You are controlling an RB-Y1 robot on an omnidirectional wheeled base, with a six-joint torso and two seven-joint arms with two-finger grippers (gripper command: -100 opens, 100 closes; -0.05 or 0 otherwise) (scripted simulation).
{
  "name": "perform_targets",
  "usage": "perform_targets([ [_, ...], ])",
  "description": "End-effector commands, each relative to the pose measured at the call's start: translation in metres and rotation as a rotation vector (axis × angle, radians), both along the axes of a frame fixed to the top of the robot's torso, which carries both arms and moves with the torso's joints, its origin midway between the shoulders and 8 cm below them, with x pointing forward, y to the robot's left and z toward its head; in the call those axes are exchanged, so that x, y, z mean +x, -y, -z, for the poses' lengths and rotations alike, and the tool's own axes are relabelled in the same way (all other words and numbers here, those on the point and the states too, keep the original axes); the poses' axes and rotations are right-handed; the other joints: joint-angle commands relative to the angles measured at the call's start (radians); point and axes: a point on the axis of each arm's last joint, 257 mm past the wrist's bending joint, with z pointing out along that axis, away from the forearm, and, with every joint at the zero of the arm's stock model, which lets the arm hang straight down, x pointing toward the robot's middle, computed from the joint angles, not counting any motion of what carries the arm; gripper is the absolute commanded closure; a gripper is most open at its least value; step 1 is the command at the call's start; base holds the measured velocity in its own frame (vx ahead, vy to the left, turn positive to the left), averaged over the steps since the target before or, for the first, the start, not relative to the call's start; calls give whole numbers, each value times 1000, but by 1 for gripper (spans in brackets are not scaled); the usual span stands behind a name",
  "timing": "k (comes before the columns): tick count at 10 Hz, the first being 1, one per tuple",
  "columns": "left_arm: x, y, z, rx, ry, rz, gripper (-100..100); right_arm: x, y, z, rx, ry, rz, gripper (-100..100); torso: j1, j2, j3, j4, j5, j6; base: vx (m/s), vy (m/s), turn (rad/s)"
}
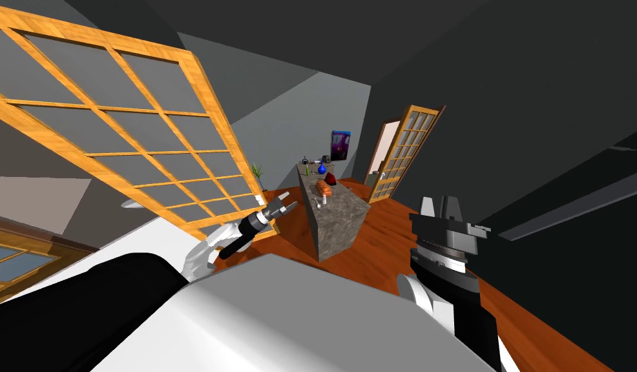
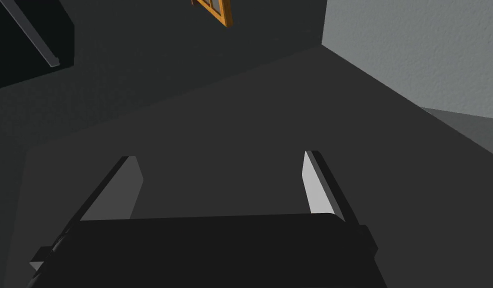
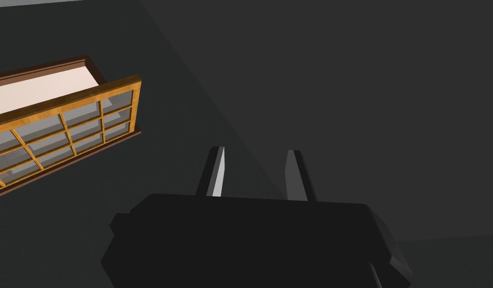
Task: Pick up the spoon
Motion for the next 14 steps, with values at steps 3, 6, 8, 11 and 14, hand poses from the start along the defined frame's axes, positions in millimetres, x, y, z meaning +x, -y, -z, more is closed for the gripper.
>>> perform_targets([
  [3,5,-4,25,168,-8,-16,-100,0,0,0,0,0,0,0,0,0,0,0,0,0,-3,-25,-44],
  [6,7,-10,46,305,-15,-26,-100,0,0,0,0,0,0,0,-1,-1,0,0,0,0,5,-39,-51],
  [8,9,-19,66,428,-24,-29,-100,0,0,0,0,0,0,0,0,-1,-1,0,0,0,11,-43,-86],
  [11,10,-29,88,564,-31,-29,-100,0,0,0,0,0,0,0,0,-1,-1,0,0,0,8,-36,-53],
  [14,10,-42,110,706,-37,-23,-100,0,0,0,0,0,0,0,-1,-2,-1,0,0,0,16,-45,-63],
])
